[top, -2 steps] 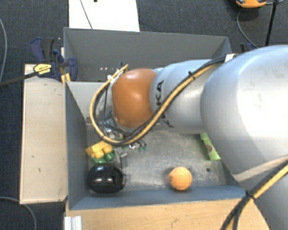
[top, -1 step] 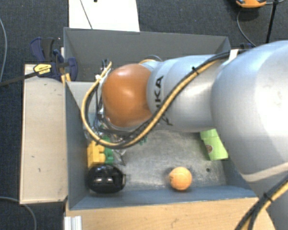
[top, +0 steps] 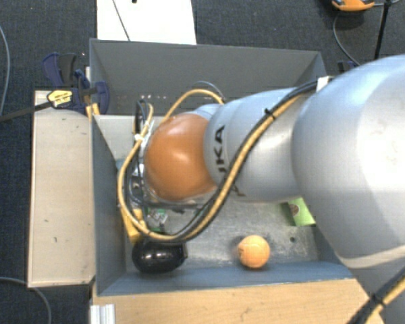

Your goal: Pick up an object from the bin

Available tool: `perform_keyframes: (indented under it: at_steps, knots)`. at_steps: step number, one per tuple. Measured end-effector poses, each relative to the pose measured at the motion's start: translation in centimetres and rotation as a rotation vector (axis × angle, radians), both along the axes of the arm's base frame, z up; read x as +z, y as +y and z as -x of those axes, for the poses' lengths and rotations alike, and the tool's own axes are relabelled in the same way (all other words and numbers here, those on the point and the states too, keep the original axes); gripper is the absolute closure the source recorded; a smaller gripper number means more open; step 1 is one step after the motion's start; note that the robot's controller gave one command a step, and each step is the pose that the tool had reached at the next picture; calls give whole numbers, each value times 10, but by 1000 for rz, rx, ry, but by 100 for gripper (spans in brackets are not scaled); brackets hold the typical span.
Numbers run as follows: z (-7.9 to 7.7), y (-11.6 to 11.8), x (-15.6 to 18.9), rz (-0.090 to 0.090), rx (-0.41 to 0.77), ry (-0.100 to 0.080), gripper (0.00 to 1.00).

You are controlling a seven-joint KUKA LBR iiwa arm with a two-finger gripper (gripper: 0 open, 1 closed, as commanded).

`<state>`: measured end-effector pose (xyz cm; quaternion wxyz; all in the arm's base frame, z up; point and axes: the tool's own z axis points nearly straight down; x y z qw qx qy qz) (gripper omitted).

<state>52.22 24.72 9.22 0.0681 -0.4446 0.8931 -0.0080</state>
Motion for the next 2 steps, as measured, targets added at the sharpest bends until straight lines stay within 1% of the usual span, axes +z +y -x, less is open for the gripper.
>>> perform_keyframes:
  at_steps: [1, 2]
  knots:
    - [0, 0, 0, 0, -1, 0, 100]
    - [-3, -1, 0, 3, 1, 9, 100]
